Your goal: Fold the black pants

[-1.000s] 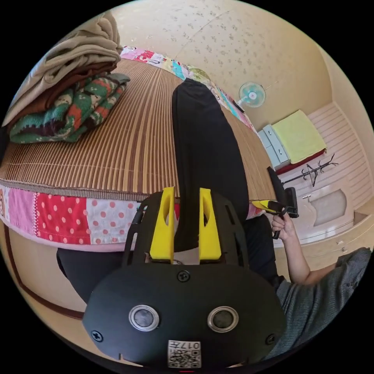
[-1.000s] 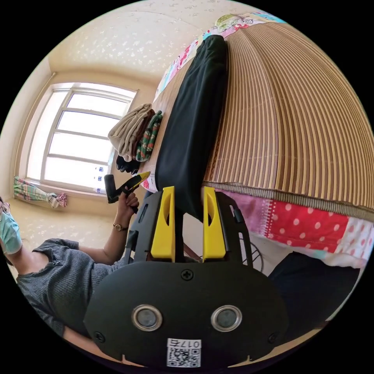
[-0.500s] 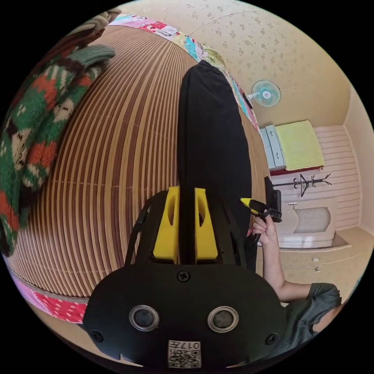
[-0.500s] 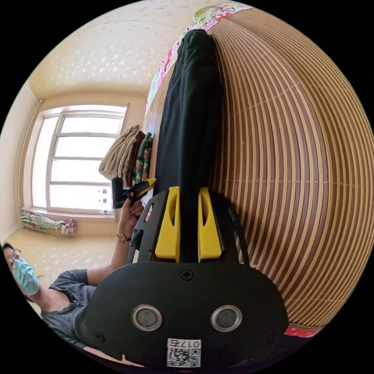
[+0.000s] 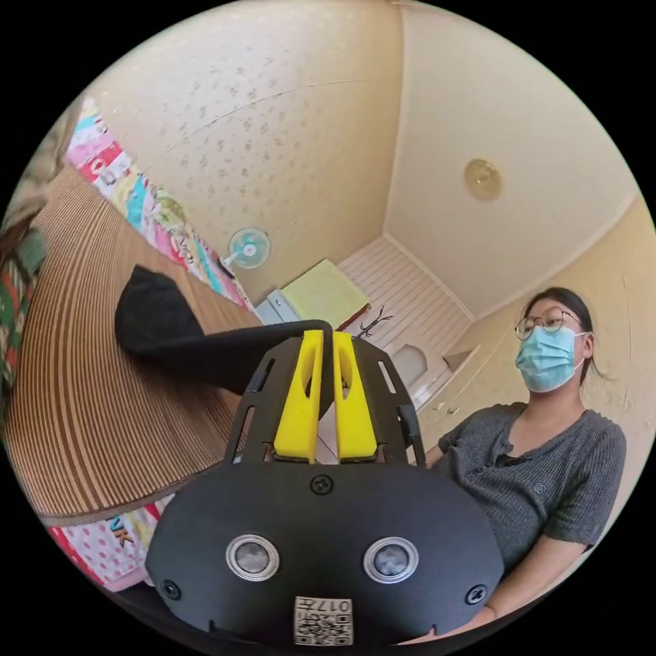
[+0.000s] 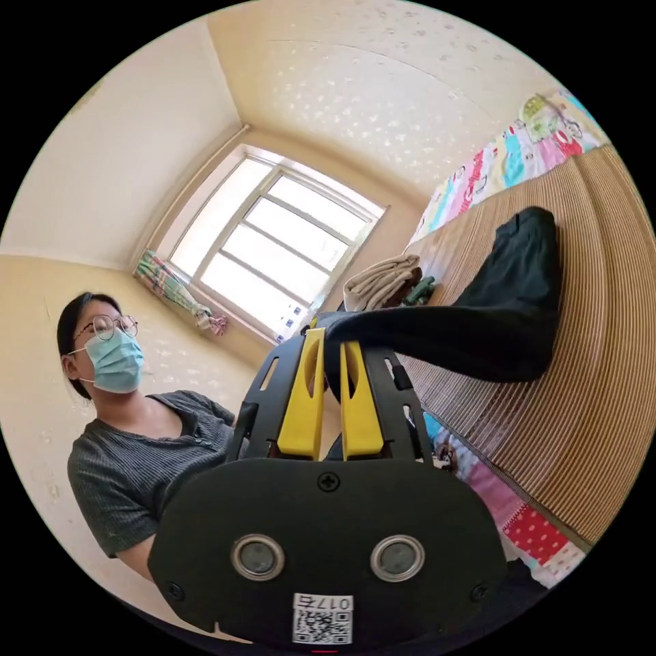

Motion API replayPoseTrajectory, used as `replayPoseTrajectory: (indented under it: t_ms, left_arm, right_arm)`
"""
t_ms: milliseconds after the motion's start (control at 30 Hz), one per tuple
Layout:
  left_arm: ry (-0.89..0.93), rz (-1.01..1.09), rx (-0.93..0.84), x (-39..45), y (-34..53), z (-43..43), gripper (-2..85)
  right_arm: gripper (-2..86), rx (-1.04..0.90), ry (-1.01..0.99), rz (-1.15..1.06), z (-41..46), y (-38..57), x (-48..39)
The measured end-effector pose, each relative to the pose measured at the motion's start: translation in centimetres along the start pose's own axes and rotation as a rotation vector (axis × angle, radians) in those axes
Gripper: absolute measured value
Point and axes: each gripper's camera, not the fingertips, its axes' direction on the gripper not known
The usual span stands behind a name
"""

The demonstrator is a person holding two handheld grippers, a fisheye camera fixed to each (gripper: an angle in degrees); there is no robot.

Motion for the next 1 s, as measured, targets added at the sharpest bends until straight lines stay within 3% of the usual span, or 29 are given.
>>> replayPoseTrajectory:
  t_ms: [200, 300, 400, 533, 800, 933, 1000]
  left_arm:
    - [0.191, 0.314, 0.093, 13.6, -9.3, 1.9, 1.0]
    - [0.249, 0.391, 0.111, 18.5, -13.2, 3.1, 0.9]
    - [0.182, 0.403, 0.104, 20.6, -16.3, 4.3, 0.9]
    - [0.048, 0.266, 0.065, 16.0, -18.7, 6.6, 1.0]
    - [-0.273, 0.033, -0.039, 0.0, -22.8, 11.3, 0.8]
    - [-0.431, 0.046, -0.202, -5.3, -18.5, 12.4, 1.1]
    - [-0.414, 0.031, -0.27, -7.0, -14.2, 12.1, 1.4]
  right_arm:
    - [0.1, 0.097, 0.016, -0.366, -4.8, -5.4, -16.2]
    - [0.1, 0.142, 0.063, -0.446, -6.3, -7.4, -21.4]
    - [0.1, 0.151, 0.132, -0.404, -7.0, -9.4, -22.6]
    - [0.1, 0.141, 0.175, -0.27, -6.9, -11.9, -18.0]
    - [0.2, 0.055, 0.353, 0.025, -2.5, -19.2, 1.4]
    - [0.4, -0.046, 0.431, 0.038, 0.2, -15.5, 5.6]
    - [0.6, -0.086, 0.423, 0.03, 1.1, -9.4, 7.3]
